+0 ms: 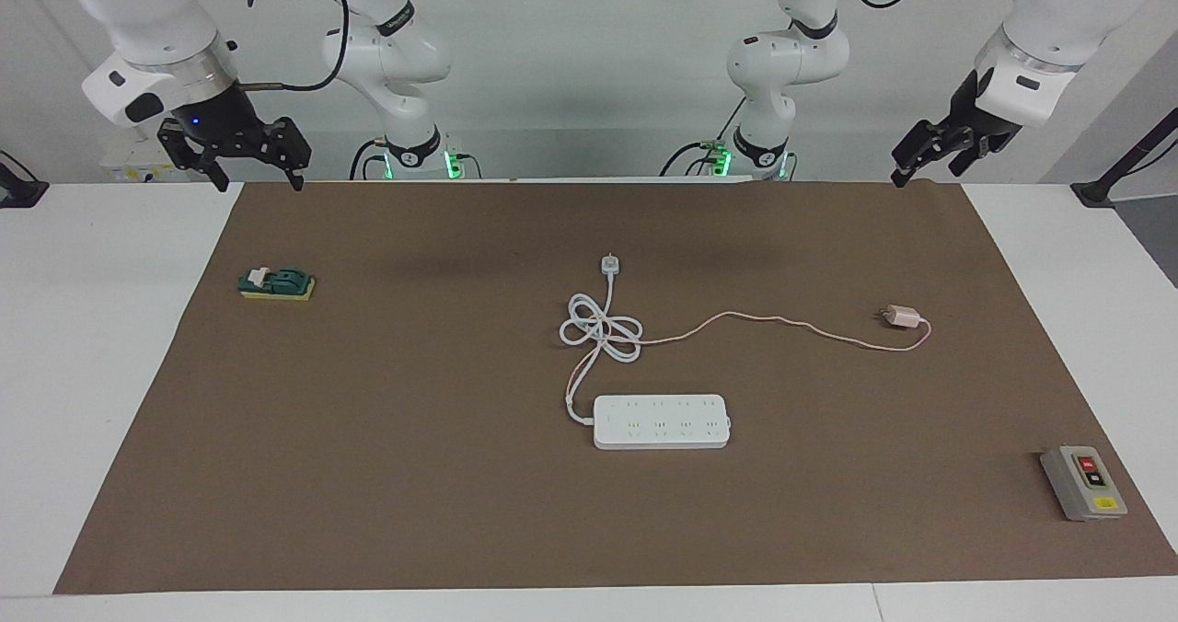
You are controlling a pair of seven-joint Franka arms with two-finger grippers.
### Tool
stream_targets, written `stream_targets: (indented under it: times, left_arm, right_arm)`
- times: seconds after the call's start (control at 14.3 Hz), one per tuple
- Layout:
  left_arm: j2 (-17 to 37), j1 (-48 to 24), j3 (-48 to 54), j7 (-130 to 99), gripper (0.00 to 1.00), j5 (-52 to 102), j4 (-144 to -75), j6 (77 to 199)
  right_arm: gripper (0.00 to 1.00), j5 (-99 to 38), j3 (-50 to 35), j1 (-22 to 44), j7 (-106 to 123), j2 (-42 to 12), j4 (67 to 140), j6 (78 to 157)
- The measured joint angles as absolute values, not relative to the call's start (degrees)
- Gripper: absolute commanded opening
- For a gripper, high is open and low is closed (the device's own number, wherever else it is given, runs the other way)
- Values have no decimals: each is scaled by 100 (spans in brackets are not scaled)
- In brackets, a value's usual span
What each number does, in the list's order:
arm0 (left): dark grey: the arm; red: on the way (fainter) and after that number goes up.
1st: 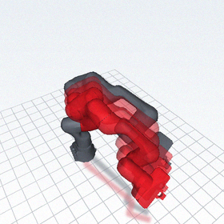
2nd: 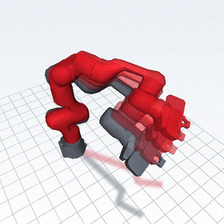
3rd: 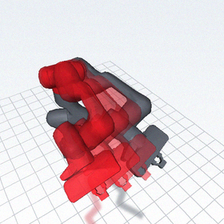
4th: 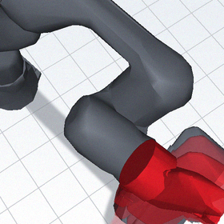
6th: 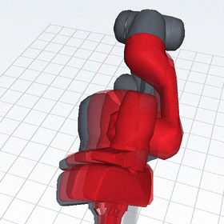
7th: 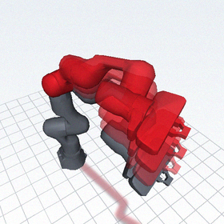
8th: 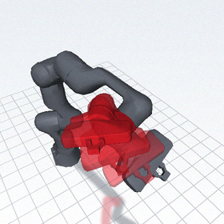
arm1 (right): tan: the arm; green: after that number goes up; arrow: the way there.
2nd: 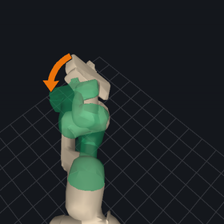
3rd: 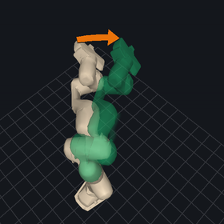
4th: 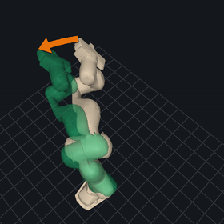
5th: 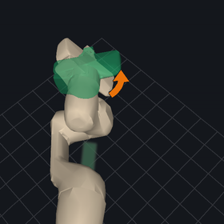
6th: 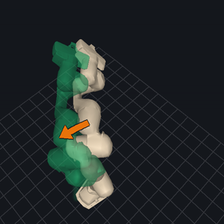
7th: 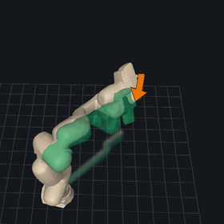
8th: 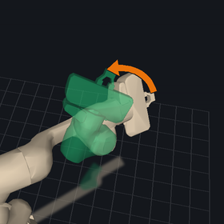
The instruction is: Unplug charger and place it aside
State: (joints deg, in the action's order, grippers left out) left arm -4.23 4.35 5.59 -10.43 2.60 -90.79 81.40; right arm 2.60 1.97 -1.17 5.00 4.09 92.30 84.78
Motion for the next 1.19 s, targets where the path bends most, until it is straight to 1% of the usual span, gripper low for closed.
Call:
stream_targets:
  times: [0.35, 0.84, 1.19]
  left_arm:
    - [-424, -129, 128, -1120, 100, 257, -9131, 8140]
    - [-371, -196, 79, -1120, 100, 257, -9267, 8164]
    - [-69, -381, 88, -1119, 100, 244, -9298, 8420]
  right_arm:
    - [100, 183, 156, -108, 239, 409, 9245, 8583]
    - [100, 123, 119, -106, 157, 409, 9254, 8589]
    - [100, 121, 114, -106, 157, 409, 9258, 8590]
